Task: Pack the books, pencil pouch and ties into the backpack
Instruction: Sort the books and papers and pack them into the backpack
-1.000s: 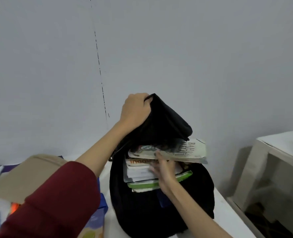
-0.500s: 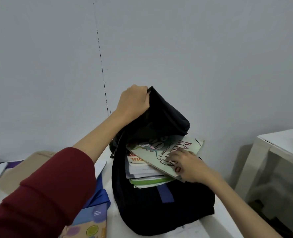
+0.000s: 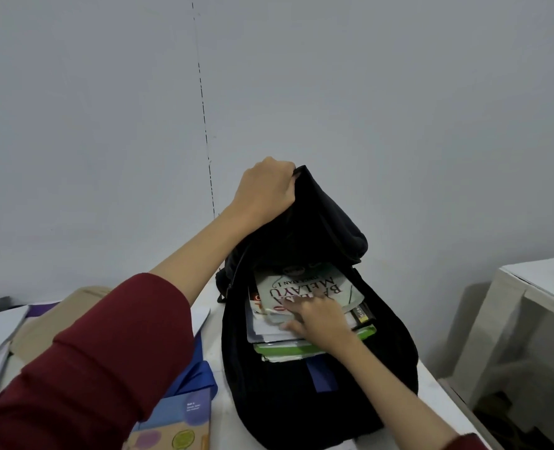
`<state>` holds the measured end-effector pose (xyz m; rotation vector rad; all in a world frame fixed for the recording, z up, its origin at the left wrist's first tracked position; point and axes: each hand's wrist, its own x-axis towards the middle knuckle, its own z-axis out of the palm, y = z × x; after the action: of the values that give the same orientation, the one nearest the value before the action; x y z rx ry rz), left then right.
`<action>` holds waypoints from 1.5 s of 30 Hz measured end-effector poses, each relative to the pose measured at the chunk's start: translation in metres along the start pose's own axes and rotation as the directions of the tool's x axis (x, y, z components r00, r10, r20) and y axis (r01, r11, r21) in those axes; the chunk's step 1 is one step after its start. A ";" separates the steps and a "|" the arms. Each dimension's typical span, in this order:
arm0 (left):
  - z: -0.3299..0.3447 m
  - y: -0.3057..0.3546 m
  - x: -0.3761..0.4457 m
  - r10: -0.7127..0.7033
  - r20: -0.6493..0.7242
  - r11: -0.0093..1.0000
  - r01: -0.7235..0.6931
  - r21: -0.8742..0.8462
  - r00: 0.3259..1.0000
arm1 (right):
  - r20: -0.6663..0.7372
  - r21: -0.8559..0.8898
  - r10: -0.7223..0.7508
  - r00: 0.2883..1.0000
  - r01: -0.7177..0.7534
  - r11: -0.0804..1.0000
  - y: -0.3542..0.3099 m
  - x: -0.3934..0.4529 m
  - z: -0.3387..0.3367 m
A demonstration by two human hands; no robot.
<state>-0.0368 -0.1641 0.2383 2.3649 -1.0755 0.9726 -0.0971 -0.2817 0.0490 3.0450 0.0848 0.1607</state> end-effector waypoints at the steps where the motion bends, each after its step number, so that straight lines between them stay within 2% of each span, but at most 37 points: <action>1: -0.001 -0.002 0.000 -0.003 0.001 1.000 0.003 0.006 1.000 | 0.019 0.082 0.022 1.000 -0.023 0.996 -0.005 0.006 0.005; 3: -0.001 -0.004 -0.002 -0.001 0.001 1.000 0.001 0.016 1.000 | -0.011 0.194 0.070 0.997 -0.066 0.979 -0.007 0.009 0.014; 5: -0.001 -0.008 -0.002 0.009 -0.013 1.000 -0.009 0.018 1.000 | -0.086 0.202 0.159 0.984 -0.139 0.970 0.001 0.009 0.024; 7: 0.000 -0.009 -0.001 0.013 -0.034 1.000 -0.012 0.014 0.999 | -0.086 0.188 0.209 0.974 -0.190 0.964 0.013 0.009 0.031; 10: 0.002 -0.007 0.001 0.025 -0.059 1.000 -0.024 0.011 0.998 | -0.025 0.235 0.203 0.979 -0.191 0.953 0.030 0.017 0.029; 15: 0.006 -0.009 0.010 0.038 -0.087 0.999 -0.040 -0.017 0.996 | -0.061 0.309 0.176 0.983 -0.149 0.939 0.040 0.029 0.024; 19: 0.012 -0.013 0.014 0.015 -0.112 0.998 -0.022 -0.063 0.994 | -0.198 0.283 0.322 0.926 -0.261 0.923 0.059 0.021 0.034; 21: 0.014 -0.015 0.015 0.004 -0.129 0.995 -0.017 -0.096 0.992 | -0.253 0.328 0.357 0.899 -0.268 0.906 0.065 0.017 0.037; 24: 0.018 -0.015 0.017 -0.003 -0.131 0.994 -0.011 -0.111 0.991 | -0.314 0.241 0.336 0.888 -0.268 0.933 0.061 0.017 0.045; 26: 0.019 -0.013 0.017 0.000 -0.129 0.994 -0.014 -0.105 0.992 | -0.347 0.162 0.356 0.868 -0.319 0.934 0.057 0.018 0.043; 32: 0.022 -0.006 0.016 -0.027 -0.089 0.996 0.019 -0.088 0.996 | -0.175 0.107 0.406 0.897 -0.393 0.913 0.053 0.016 0.024; 33: 0.020 -0.005 0.013 -0.030 -0.077 0.997 0.024 -0.077 0.997 | -0.181 0.113 0.381 0.907 -0.366 0.924 0.050 0.012 0.021; 34: 0.020 -0.005 0.011 -0.029 -0.066 0.997 0.025 -0.067 0.997 | -0.254 0.125 0.354 0.900 -0.332 0.935 0.048 0.009 0.019; 35: 0.020 -0.005 0.008 -0.028 -0.055 0.998 0.025 -0.052 0.998 | -0.425 0.160 0.305 0.852 -0.262 0.952 0.046 0.005 0.019; 36: 0.019 -0.006 0.003 -0.027 -0.045 0.999 0.025 -0.039 0.999 | -0.641 0.186 0.249 0.726 -0.167 0.968 0.042 -0.002 0.020; 37: 0.019 -0.007 -0.002 -0.031 -0.036 0.999 0.029 -0.033 0.999 | -0.822 0.201 0.213 0.529 -0.080 0.976 0.037 -0.010 0.018; 38: 0.018 -0.009 -0.009 -0.040 -0.029 0.998 0.039 -0.043 0.999 | -0.908 0.203 0.192 0.374 -0.008 0.979 0.030 -0.018 0.013; 39: 0.018 -0.011 -0.015 -0.052 -0.016 0.996 0.050 -0.068 0.999 | -0.950 0.171 0.157 0.269 0.028 0.985 0.024 -0.022 0.001; 40: 0.018 -0.014 -0.026 -0.062 0.006 0.992 0.063 -0.107 0.998 | -0.971 0.149 0.136 0.199 0.049 0.988 0.018 -0.026 -0.009; 41: 0.019 -0.015 -0.034 -0.066 0.021 0.986 0.069 -0.150 0.998 | -0.979 0.150 0.139 0.152 0.063 0.987 0.015 -0.026 -0.020; 42: 0.019 -0.018 -0.045 -0.069 0.042 0.978 0.076 -0.193 0.997 | -0.978 0.167 0.155 0.141 0.084 0.982 0.011 -0.025 -0.029; 43: 0.019 -0.020 -0.055 -0.072 0.070 0.970 0.086 -0.226 0.995 | -0.975 0.178 0.160 0.155 0.110 0.978 0.007 -0.023 -0.037; 45: 0.017 -0.023 -0.078 -0.072 0.137 0.949 0.110 -0.296 0.988 | -0.958 0.196 0.154 0.243 0.157 0.968 -0.004 -0.018 -0.040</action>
<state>-0.0486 -0.1191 0.1693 2.2205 -1.0644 0.5846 -0.1194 -0.2754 0.0864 2.5300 0.1926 2.1981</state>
